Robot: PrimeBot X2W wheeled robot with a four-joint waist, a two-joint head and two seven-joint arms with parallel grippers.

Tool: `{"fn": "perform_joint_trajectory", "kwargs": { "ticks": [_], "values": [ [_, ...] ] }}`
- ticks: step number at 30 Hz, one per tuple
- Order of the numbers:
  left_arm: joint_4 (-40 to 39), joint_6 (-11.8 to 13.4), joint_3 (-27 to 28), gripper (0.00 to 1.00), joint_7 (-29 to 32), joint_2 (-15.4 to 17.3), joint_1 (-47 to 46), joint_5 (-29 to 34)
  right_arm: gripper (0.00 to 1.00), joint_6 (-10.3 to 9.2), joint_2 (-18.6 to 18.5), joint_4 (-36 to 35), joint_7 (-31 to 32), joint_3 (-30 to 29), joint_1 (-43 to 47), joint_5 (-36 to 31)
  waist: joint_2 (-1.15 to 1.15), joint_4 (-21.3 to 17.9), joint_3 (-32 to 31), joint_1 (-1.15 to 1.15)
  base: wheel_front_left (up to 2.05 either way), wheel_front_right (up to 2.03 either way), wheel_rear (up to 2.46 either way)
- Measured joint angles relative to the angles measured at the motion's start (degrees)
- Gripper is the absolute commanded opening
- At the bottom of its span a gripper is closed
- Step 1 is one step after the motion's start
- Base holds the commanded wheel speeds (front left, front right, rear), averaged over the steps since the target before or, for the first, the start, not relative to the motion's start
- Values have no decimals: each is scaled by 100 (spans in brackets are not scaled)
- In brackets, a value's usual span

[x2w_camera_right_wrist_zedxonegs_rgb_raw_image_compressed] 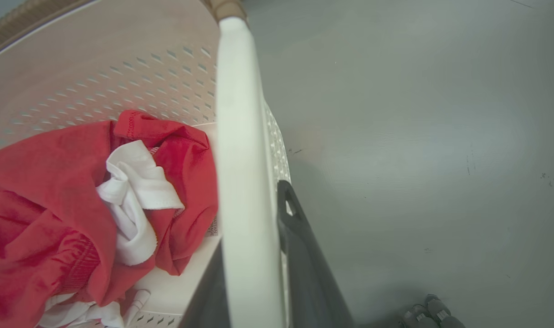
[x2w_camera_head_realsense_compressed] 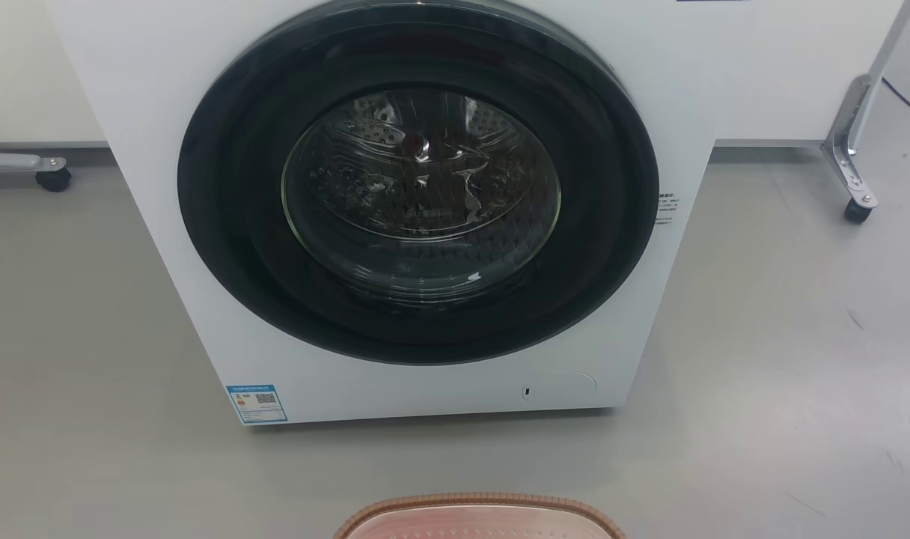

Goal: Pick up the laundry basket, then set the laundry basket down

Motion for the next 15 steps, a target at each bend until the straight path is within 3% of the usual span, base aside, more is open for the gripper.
{"fn": "perform_joint_trajectory", "kwargs": {
  "ticks": [15],
  "values": [
    [22,3,-86,0,-60,11,-2,-79,0,0,-9,13,-92,219,-108,200,-1,-2,100,0,0,0,0]
  ]
}}
